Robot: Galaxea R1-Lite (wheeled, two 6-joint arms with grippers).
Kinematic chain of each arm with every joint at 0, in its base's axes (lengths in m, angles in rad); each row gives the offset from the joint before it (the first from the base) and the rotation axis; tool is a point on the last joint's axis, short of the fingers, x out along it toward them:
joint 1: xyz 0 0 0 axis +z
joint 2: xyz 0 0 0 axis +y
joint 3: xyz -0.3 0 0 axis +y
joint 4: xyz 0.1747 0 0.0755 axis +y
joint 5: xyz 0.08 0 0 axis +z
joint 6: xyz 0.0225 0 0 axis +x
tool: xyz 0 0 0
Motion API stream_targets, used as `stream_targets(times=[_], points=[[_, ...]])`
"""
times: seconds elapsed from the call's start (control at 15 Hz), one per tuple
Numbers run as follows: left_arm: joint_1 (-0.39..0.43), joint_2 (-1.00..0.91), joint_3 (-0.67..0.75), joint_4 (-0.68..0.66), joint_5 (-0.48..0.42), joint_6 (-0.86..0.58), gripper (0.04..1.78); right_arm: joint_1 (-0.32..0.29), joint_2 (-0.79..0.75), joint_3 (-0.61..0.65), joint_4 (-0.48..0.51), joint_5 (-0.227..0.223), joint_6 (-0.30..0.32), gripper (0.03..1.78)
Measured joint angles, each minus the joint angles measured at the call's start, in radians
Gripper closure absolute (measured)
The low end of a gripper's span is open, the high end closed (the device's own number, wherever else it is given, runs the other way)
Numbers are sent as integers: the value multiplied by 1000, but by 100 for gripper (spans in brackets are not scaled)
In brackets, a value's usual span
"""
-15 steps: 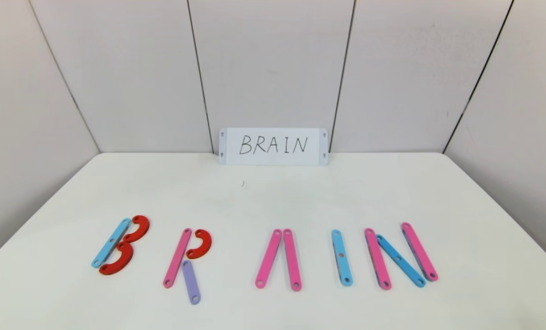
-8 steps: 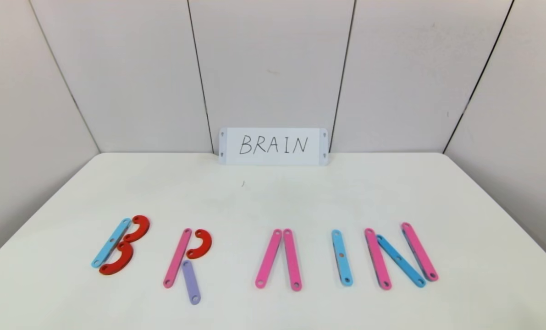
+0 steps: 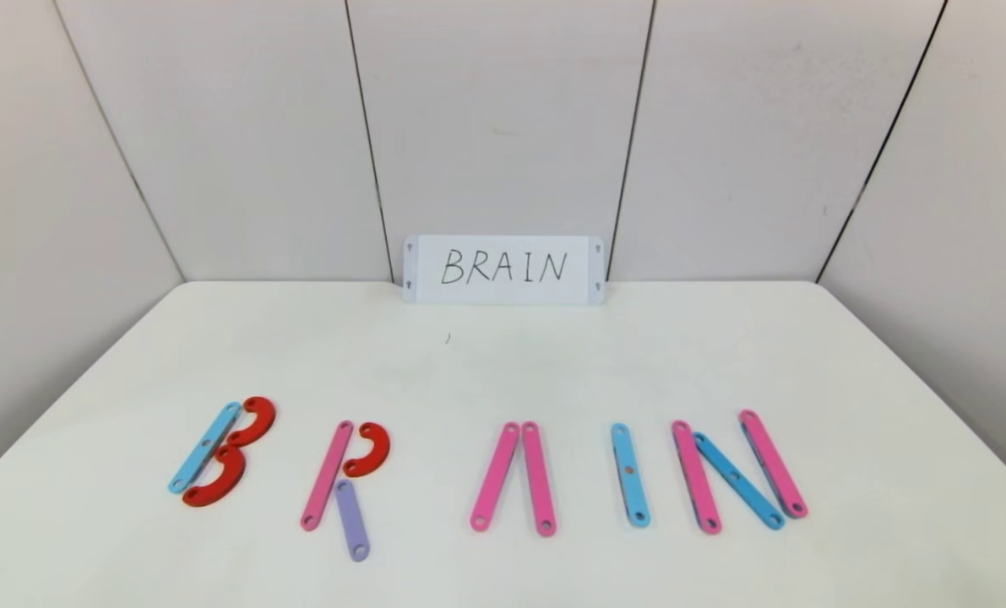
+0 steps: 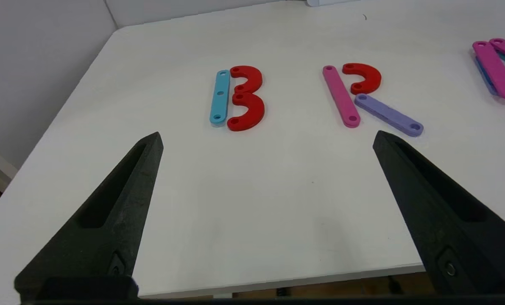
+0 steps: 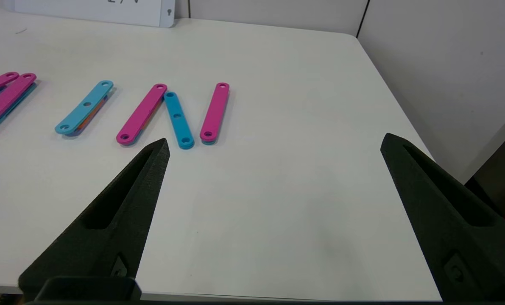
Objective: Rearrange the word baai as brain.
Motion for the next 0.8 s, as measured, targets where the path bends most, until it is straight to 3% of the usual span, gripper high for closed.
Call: stream_targets(times=[0.8], points=[[0, -1, 5, -10, 43, -123, 8, 0, 0, 0, 0, 1, 5, 7]])
